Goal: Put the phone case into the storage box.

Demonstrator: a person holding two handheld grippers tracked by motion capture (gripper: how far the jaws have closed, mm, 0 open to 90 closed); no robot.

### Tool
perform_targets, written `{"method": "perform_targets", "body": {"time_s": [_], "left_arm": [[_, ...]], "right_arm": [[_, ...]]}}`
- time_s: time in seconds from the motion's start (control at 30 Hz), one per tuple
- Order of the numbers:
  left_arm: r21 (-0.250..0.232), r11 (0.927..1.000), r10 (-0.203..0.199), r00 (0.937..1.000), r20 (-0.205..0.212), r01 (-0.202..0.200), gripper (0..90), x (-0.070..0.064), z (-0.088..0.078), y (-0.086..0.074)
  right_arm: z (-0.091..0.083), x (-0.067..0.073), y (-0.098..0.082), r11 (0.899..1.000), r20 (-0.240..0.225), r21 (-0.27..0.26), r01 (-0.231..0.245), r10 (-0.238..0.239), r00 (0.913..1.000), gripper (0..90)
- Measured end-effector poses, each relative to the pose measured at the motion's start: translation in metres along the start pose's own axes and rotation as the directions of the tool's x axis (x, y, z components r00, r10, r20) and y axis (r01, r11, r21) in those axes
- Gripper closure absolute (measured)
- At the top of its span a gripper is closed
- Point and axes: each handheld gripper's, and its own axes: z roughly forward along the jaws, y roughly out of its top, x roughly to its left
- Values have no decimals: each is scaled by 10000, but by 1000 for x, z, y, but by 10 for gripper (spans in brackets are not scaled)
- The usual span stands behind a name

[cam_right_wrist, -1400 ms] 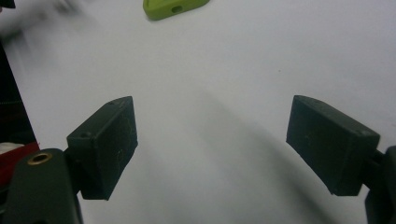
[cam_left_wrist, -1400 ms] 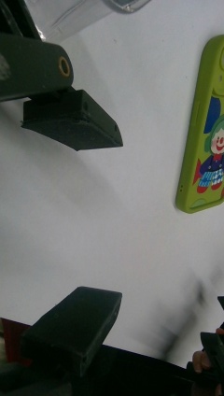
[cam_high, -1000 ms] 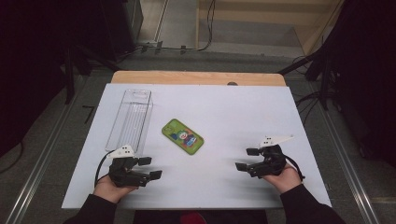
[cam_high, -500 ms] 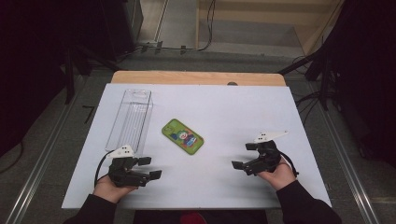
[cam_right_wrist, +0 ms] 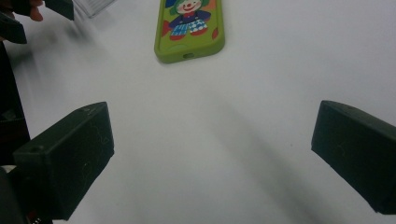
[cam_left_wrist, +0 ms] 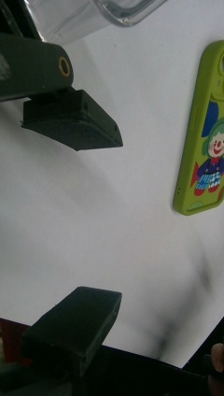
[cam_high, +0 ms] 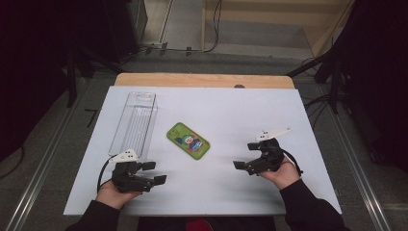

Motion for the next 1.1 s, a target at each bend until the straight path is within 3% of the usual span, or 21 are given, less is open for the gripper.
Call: {"method": "perform_targets", "body": {"time_s": [0.57, 0.6, 1.1], "left_arm": [[-50, 10000, -25, 10000, 33, 25, 223, 1, -1, 0], [-56, 9999, 115, 9999, 49, -115, 222, 0, -1, -1], [1, 9996, 272, 9995, -160, -272, 221, 1, 0, -1]], "right_arm": [[9, 4, 17, 9995, 81, 52, 312, -313, 9995, 0], [10, 4, 19, 9995, 53, -4, 308, -308, 9995, 0], [19, 7, 35, 9991, 20, -230, 359, -358, 9994, 0]]}}
